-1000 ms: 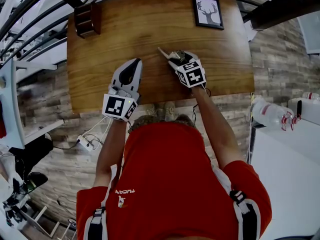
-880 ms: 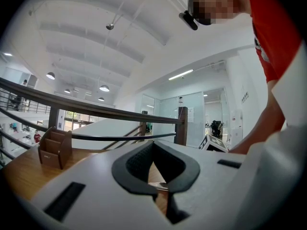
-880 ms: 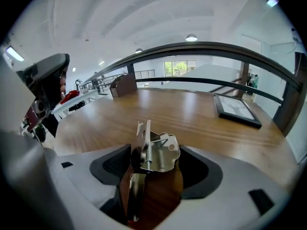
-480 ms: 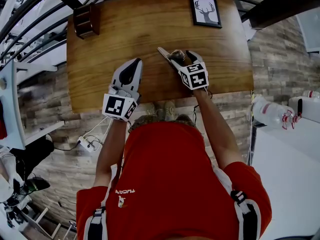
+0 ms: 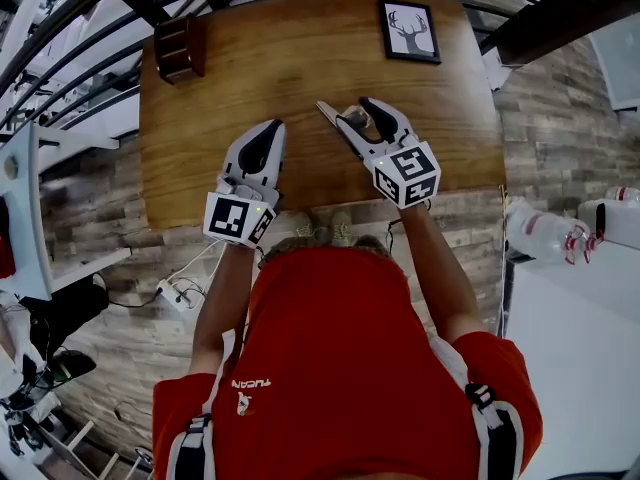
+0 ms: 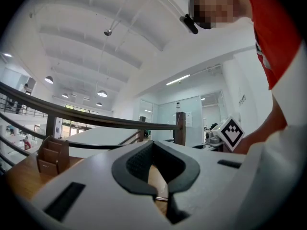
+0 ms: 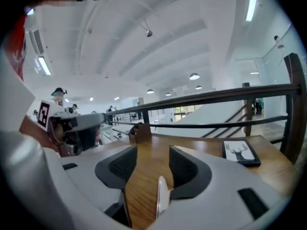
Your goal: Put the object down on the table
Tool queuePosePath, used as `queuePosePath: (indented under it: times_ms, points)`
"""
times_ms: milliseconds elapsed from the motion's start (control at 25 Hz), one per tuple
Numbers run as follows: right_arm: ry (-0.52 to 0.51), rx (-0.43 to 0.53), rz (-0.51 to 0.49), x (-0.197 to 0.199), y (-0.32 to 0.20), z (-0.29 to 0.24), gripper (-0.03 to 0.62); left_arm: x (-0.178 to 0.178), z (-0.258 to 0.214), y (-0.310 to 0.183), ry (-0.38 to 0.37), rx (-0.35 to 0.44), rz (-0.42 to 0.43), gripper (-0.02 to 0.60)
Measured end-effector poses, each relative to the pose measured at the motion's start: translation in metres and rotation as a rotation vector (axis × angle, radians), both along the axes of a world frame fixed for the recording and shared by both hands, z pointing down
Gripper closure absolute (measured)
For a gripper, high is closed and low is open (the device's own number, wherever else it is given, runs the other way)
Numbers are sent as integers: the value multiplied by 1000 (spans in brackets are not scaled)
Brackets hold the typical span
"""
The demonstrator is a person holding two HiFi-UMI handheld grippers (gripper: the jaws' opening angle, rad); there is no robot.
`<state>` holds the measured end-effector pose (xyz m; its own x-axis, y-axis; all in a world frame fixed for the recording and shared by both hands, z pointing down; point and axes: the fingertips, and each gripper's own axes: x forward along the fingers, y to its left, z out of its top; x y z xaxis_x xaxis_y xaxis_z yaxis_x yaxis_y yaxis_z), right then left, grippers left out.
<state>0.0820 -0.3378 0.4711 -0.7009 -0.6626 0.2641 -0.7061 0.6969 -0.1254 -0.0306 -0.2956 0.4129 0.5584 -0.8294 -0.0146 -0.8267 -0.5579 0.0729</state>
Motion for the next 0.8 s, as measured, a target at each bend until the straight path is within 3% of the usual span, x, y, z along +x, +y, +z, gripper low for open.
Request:
queuePosePath:
  times_ms: [120, 240, 520, 800]
  points:
    - [-61, 75, -50, -13, 11, -36, 446, 0, -14, 4, 16, 26, 0, 572]
    - [-119, 130, -105, -27, 25, -65, 499, -1, -29, 10, 34, 51, 0, 572]
    - [-229, 224, -187, -45, 55, -111, 561, -2, -58, 22, 65, 102, -3, 572]
    - [-234, 265, -234, -54, 72, -120, 569, -5, -66, 32, 67, 119, -9, 572]
